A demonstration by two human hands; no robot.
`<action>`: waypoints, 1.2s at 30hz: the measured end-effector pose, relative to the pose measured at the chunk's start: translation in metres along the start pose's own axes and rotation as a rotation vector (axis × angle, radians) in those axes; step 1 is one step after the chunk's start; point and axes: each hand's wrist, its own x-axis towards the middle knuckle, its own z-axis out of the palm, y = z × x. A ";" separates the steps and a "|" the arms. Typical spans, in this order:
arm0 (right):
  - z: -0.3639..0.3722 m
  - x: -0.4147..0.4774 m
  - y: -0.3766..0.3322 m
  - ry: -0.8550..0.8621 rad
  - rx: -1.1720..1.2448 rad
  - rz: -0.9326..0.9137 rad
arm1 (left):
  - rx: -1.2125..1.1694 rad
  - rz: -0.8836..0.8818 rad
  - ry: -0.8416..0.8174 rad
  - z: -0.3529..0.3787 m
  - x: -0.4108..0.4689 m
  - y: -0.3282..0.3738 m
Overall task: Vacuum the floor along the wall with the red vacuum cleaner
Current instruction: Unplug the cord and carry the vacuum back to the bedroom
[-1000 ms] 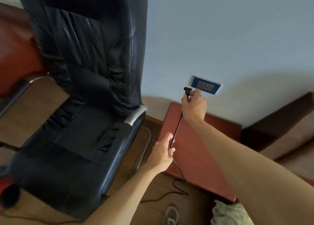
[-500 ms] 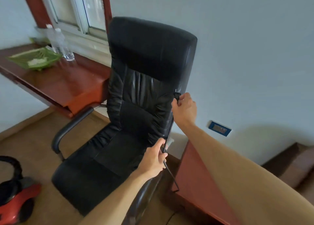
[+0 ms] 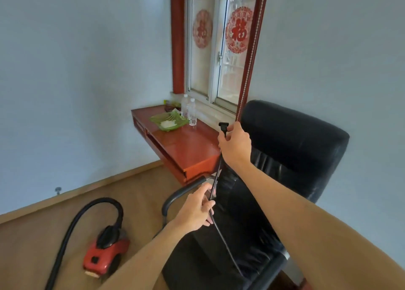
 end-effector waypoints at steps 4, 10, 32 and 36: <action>0.035 0.012 -0.050 -0.058 0.087 -0.124 | 0.077 -0.015 0.126 -0.058 -0.013 0.000; 0.082 0.023 -0.105 -0.164 0.237 -0.239 | 0.218 -0.052 0.296 -0.123 -0.029 -0.014; 0.223 -0.007 -0.246 -0.469 0.709 -0.275 | 0.453 -0.198 0.661 -0.285 -0.113 -0.059; 0.262 -0.018 -0.263 -0.496 0.702 -0.278 | 0.461 -0.225 0.671 -0.313 -0.124 -0.087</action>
